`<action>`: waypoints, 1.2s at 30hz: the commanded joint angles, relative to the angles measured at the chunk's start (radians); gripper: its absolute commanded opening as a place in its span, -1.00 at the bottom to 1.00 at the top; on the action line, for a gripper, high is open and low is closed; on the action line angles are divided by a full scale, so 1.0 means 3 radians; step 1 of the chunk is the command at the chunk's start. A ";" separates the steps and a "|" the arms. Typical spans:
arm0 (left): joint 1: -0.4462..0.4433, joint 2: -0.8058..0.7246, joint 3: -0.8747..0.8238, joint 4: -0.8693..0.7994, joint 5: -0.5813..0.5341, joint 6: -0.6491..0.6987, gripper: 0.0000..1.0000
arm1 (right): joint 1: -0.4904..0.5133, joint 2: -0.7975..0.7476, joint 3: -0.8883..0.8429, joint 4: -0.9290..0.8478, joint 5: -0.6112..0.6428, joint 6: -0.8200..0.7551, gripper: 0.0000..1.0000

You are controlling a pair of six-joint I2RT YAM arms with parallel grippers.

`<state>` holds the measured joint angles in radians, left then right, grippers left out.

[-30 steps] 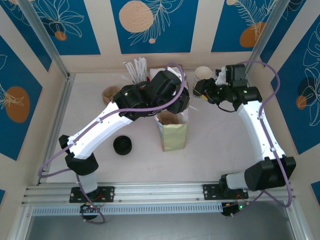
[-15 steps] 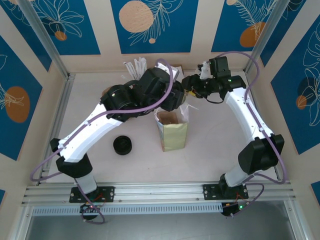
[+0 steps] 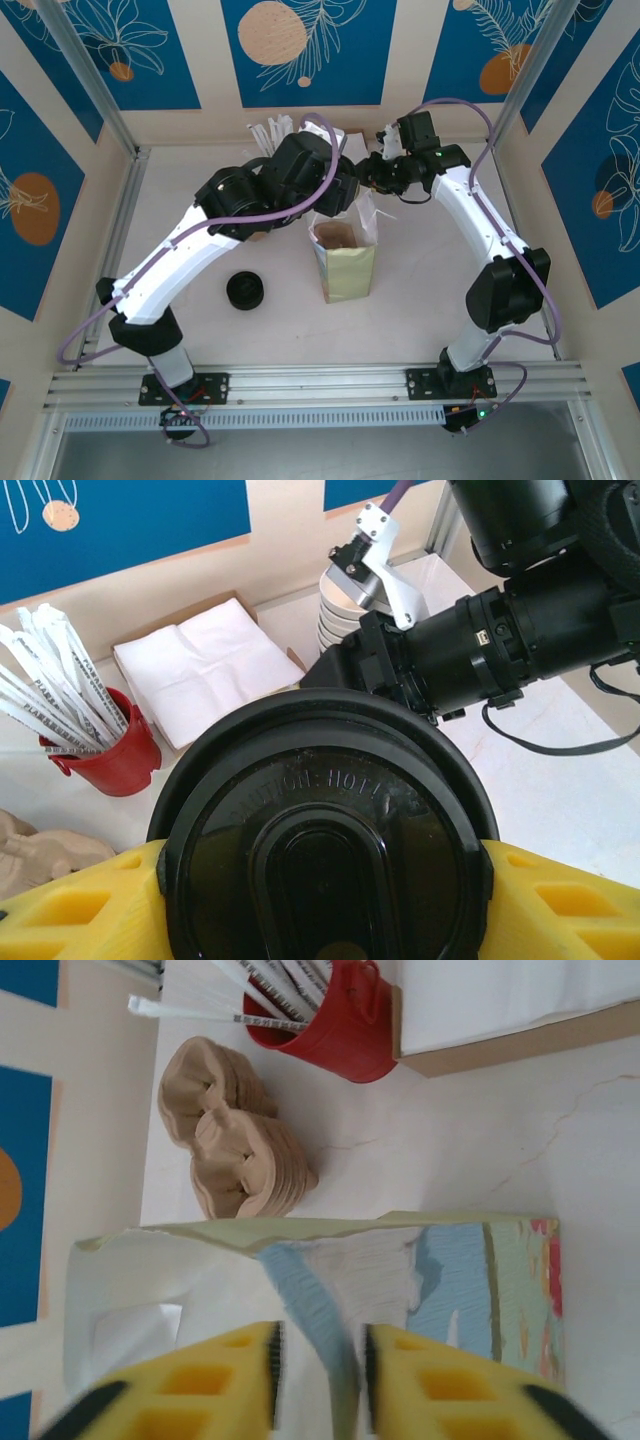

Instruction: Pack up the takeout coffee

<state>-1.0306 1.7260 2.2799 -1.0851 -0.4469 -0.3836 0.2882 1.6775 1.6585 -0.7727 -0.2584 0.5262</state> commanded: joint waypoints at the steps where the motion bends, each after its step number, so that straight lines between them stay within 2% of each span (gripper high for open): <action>1: 0.0046 0.0088 0.0004 0.0001 0.0017 -0.0036 0.30 | 0.0027 -0.0114 0.0034 -0.0111 0.0201 0.0120 -0.62; 3: 0.0045 0.0138 0.0013 0.0007 0.0060 -0.0044 0.30 | 0.0023 -0.0199 -0.0046 -0.0219 0.0406 0.0399 -0.71; 10: 0.0051 0.0325 0.0009 -0.0039 0.0169 -0.0099 0.30 | 0.0050 -0.0713 -0.0611 -0.0105 0.0514 0.1121 -0.86; 15: 0.0050 0.0412 -0.0068 -0.0035 0.0277 -0.0148 0.30 | 0.0061 -0.1106 -0.0952 -0.0021 0.0615 0.1365 -0.86; 18: 0.0051 0.0408 -0.0199 0.0010 0.0364 -0.0186 0.30 | 0.0054 -0.1297 -0.1043 -0.0030 0.0662 0.1395 -0.69; 25: 0.0050 0.0368 -0.0499 0.0131 0.0691 -0.0200 0.29 | -0.0134 -0.1483 -0.1013 -0.0101 0.0522 0.1056 -0.28; 33: 0.0079 0.0289 -0.0785 0.0341 0.0972 0.0198 0.29 | -0.0400 -0.1436 -0.0885 0.0079 0.0048 -0.0185 -0.20; 36: 0.0173 0.0314 -0.0783 0.0314 0.1114 0.0244 0.27 | -0.0544 -0.1385 -0.0907 0.0196 -0.0301 -0.0544 -0.19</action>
<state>-1.0115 1.8439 2.0426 -1.0168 -0.1688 -0.3569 0.1539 1.2514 1.3594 -0.7540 -0.2222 0.5381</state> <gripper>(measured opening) 0.648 0.403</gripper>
